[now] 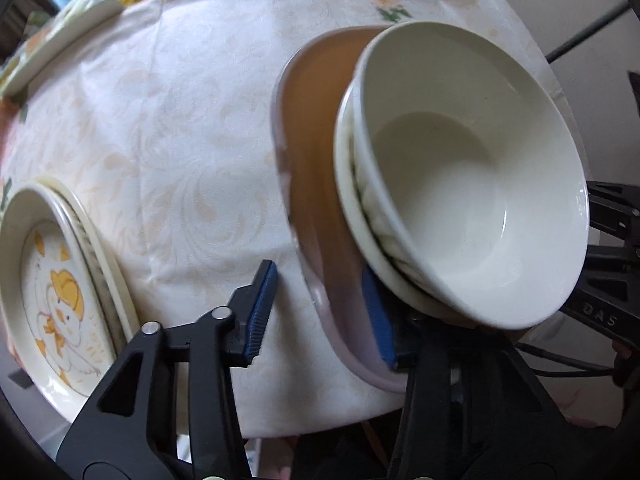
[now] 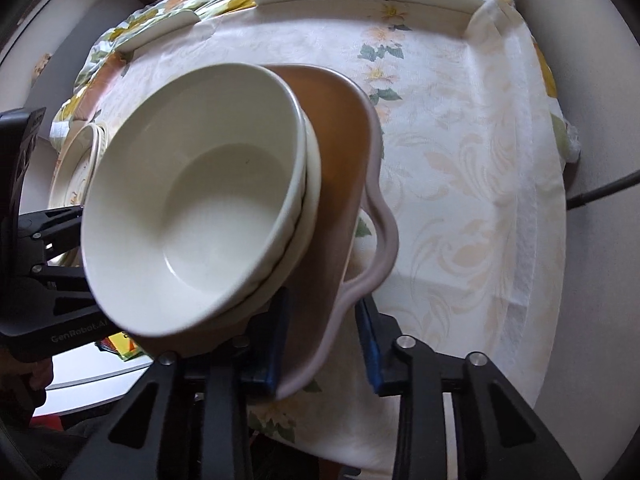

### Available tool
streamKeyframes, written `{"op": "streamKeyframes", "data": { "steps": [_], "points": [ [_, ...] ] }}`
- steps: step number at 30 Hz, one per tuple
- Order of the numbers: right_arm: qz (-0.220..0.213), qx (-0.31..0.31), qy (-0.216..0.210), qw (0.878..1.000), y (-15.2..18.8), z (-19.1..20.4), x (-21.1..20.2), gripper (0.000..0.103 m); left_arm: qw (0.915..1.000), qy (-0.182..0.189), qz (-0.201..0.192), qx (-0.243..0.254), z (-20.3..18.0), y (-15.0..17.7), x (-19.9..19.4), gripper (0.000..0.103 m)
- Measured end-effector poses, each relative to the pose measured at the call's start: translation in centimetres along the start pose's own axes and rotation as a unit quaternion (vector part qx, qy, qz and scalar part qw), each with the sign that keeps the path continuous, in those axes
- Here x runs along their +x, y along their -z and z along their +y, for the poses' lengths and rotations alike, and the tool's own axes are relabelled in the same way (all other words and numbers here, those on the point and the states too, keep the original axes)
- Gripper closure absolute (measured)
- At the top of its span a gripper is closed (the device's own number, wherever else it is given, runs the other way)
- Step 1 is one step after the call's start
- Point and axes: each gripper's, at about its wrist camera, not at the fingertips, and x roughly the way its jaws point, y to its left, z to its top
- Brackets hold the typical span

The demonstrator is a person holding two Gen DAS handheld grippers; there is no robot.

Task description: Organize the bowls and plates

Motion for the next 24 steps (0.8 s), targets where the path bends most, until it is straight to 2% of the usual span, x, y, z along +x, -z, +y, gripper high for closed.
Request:
{"op": "streamKeyframes", "data": {
  "steps": [1,5,7,16,19,24],
  "points": [
    [0.000,-0.001,-0.002,1.000,-0.1,0.1,0.2,0.084,0.9999,0.005,-0.007,0.006,-0.2,0.0,-0.1,0.077],
    [-0.014,-0.021,0.000,1.000,0.2,0.6,0.2,0.089,0.9991,0.015,-0.024,0.033,-1.2,0.1,-0.2,0.092],
    [-0.019,-0.027,0.004,0.999,0.3,0.8,0.2,0.089,0.9983,-0.001,-0.032,0.048,-2.1,0.3,-0.2,0.092],
    [-0.041,-0.045,0.019,0.998,0.1,1.9,-0.5,0.089,0.9972,-0.013,-0.059,0.044,-2.7,0.9,-1.4,0.092],
    [-0.050,-0.052,0.020,0.997,-0.1,2.6,-1.4,0.089,0.9964,-0.016,-0.073,0.039,-2.0,1.2,-2.9,0.092],
    [-0.070,-0.063,0.024,0.995,-1.1,5.7,-3.7,0.089,0.9947,-0.017,-0.096,0.033,1.2,1.9,-6.6,0.092]
  ]
}}
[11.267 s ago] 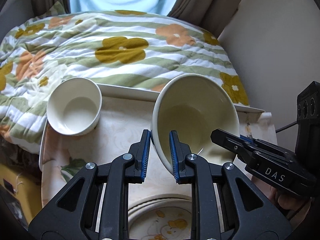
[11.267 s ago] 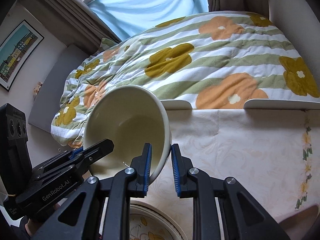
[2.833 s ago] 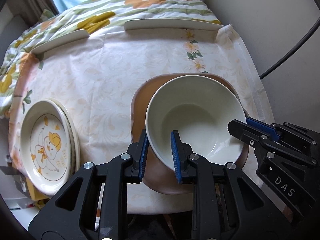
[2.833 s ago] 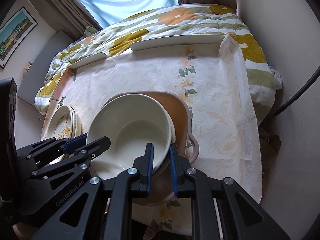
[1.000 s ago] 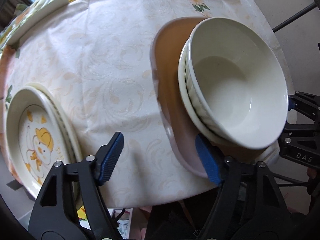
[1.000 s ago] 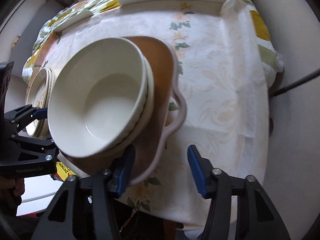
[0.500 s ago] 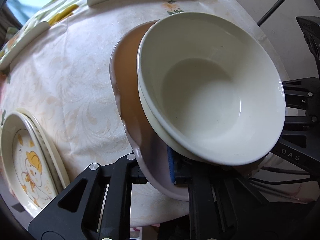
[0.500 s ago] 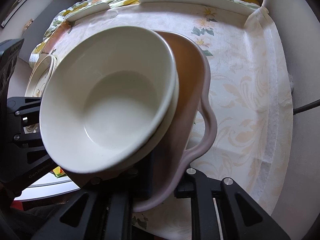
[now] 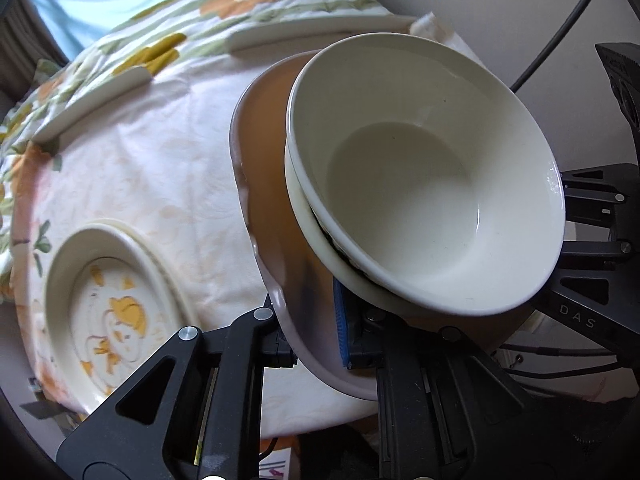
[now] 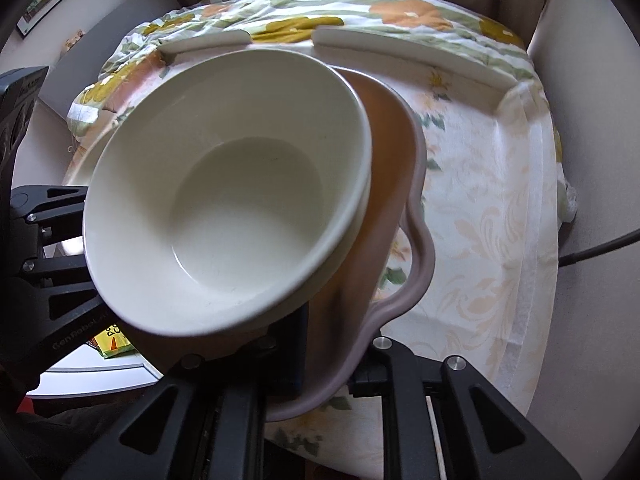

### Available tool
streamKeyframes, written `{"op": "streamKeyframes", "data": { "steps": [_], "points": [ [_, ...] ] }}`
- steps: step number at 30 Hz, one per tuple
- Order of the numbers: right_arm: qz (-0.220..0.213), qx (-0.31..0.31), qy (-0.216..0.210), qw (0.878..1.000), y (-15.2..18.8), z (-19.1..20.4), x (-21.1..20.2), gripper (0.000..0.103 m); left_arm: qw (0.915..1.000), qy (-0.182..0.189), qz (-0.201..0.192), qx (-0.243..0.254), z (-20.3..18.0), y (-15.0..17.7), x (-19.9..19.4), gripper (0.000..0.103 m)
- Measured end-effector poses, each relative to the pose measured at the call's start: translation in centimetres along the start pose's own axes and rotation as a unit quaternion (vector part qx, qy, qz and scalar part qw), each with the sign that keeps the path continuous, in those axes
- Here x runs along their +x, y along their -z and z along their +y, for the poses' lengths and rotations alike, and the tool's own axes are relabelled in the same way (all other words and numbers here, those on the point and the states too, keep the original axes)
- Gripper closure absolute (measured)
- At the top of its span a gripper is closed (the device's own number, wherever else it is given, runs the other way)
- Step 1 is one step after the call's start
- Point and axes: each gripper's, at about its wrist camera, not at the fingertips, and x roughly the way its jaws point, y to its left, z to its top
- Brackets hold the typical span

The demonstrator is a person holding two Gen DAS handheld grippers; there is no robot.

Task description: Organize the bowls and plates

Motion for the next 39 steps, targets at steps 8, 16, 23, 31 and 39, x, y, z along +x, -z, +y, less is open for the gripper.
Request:
{"op": "streamKeyframes", "data": {
  "steps": [8,16,23,31,39],
  "points": [
    [-0.024,-0.010,0.004,1.000,-3.4,8.1,-1.3,0.089,0.9998,-0.008,-0.019,0.004,7.7,2.3,-5.0,0.092],
    [-0.012,-0.003,-0.015,1.000,-4.9,16.0,1.8,0.089,0.9998,-0.018,0.007,0.004,16.0,6.8,-5.8,0.092],
    [0.007,-0.002,-0.014,1.000,-4.9,19.2,4.6,0.089,0.9997,-0.016,0.020,0.005,19.6,9.1,-4.2,0.092],
    [0.012,0.011,-0.003,1.000,-4.6,19.6,5.7,0.089,0.9996,0.001,0.028,0.012,19.9,9.6,-2.7,0.092],
    [0.004,0.019,-0.009,1.000,-4.5,19.5,5.9,0.089,0.9996,-0.002,0.024,0.017,20.3,9.6,-2.5,0.092]
  ]
}}
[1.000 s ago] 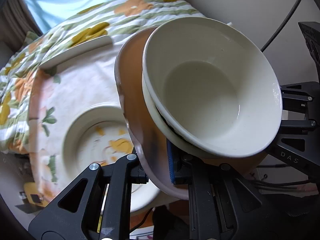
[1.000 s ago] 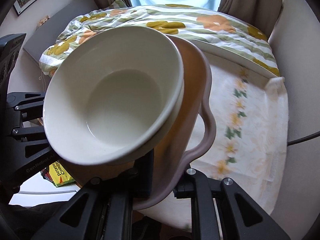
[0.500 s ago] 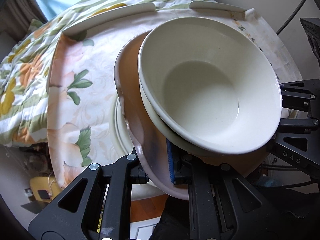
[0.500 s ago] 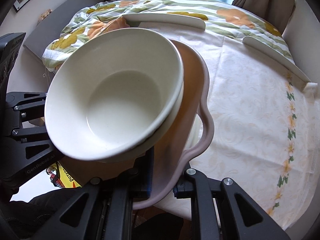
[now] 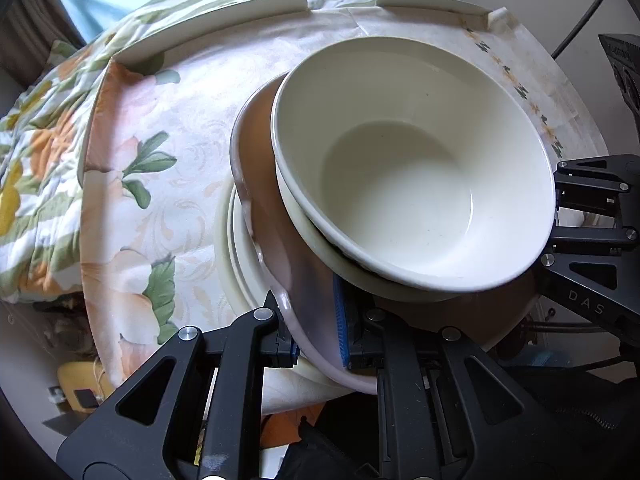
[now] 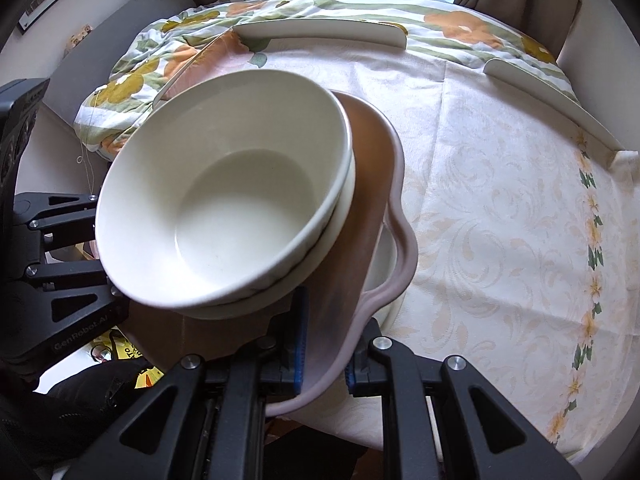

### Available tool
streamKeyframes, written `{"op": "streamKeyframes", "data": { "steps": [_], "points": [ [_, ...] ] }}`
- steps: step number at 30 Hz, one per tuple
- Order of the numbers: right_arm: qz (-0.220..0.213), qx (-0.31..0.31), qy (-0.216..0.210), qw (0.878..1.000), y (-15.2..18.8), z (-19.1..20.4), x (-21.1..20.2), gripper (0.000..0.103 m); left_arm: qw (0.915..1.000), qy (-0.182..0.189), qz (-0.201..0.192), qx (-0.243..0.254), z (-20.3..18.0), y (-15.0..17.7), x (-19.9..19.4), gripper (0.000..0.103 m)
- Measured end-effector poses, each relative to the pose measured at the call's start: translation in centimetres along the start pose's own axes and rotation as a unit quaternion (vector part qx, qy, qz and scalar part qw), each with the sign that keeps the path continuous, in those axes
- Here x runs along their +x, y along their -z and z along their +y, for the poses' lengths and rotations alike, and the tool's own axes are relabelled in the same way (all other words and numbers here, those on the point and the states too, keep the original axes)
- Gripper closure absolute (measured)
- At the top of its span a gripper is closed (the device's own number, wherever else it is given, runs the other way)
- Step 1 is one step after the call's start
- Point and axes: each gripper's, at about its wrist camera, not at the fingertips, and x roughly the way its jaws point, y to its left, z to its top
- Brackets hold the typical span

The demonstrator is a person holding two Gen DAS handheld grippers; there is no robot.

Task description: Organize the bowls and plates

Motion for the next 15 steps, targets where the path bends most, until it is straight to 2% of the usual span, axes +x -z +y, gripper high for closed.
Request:
{"op": "streamKeyframes", "data": {
  "steps": [11,15],
  "points": [
    [0.021,0.018,-0.013,1.000,-0.40,-0.48,-0.30,0.089,0.9996,0.004,0.026,-0.001,0.24,-0.50,0.06,0.090],
    [0.021,0.019,-0.008,1.000,-0.58,-0.58,-0.83,0.089,0.9997,-0.011,0.022,0.007,0.28,-0.60,-0.69,0.087]
  ]
}}
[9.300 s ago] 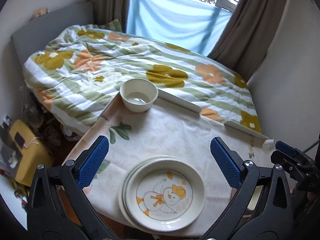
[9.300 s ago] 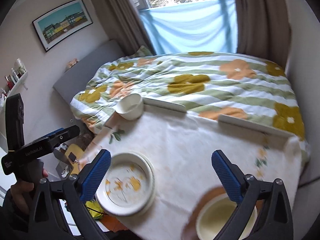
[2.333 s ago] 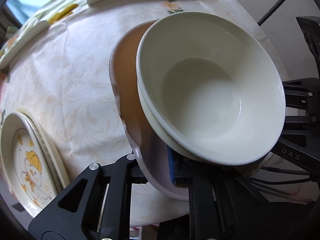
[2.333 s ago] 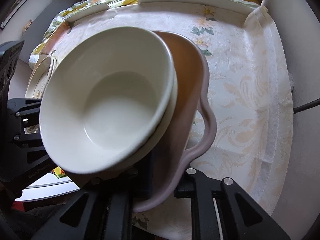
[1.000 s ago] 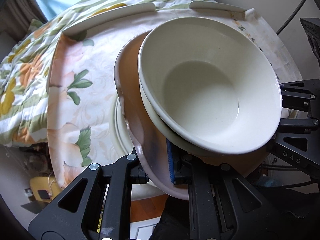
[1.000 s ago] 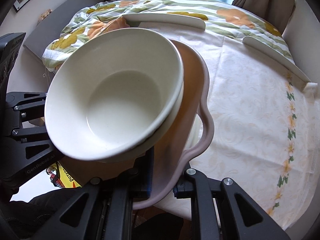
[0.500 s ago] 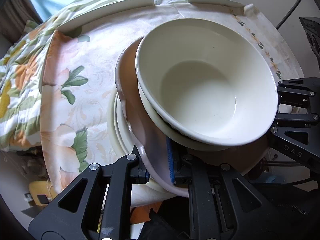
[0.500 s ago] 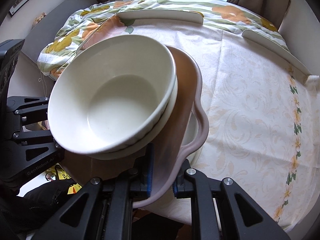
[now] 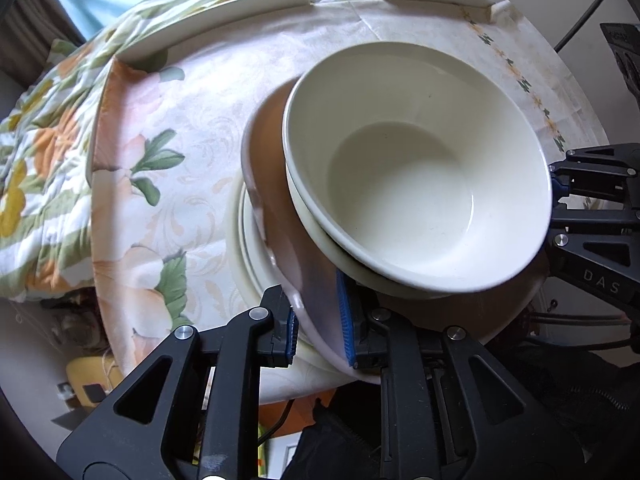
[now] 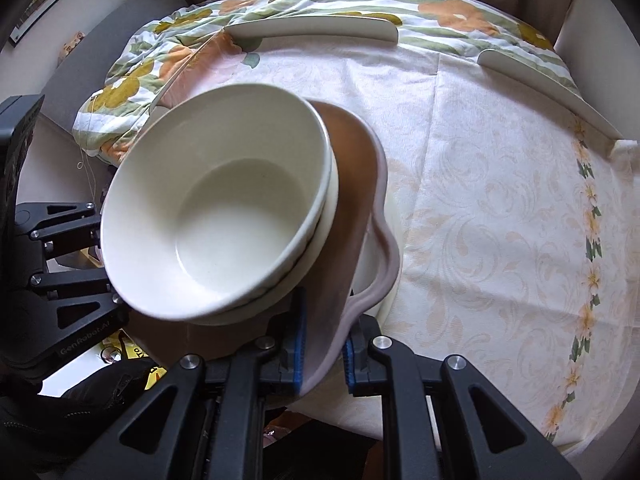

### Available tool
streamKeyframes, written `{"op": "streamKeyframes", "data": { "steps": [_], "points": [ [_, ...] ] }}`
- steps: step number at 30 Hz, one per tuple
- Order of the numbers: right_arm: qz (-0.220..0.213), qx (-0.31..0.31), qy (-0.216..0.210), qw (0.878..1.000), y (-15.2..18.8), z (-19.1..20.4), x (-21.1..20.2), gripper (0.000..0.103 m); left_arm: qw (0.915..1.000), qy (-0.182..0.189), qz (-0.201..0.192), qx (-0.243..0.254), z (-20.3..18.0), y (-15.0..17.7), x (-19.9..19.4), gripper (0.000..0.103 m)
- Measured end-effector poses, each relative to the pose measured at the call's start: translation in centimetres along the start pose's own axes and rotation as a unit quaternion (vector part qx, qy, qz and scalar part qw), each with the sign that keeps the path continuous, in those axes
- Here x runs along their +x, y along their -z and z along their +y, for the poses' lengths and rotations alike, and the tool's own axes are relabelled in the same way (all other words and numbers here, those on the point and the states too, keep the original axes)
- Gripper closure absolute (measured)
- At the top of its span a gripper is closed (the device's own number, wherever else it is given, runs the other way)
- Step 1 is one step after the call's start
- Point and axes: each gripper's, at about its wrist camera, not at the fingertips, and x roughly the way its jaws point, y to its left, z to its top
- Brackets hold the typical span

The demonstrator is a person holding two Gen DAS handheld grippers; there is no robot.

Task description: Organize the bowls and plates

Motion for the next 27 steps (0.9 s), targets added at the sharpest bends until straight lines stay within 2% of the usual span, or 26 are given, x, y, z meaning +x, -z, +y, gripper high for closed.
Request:
{"op": "streamKeyframes", "data": {
  "steps": [12,17,21,27],
  "points": [
    [-0.001,0.002,0.005,1.000,0.1,0.2,-0.4,0.089,0.9998,-0.016,-0.007,0.010,-0.3,0.2,-1.2,0.082],
    [-0.014,0.016,0.006,1.000,0.6,0.1,-1.6,0.089,0.9998,-0.016,-0.014,0.006,-0.1,0.8,-2.0,0.081],
    [-0.019,0.033,0.013,0.999,0.9,0.2,-3.2,0.089,0.9997,-0.015,-0.019,0.002,0.2,1.3,-3.9,0.078],
    [-0.054,0.045,0.008,0.997,1.7,0.7,-7.1,0.089,0.9979,-0.019,-0.056,-0.025,0.1,2.2,-8.4,0.078]
  ]
}}
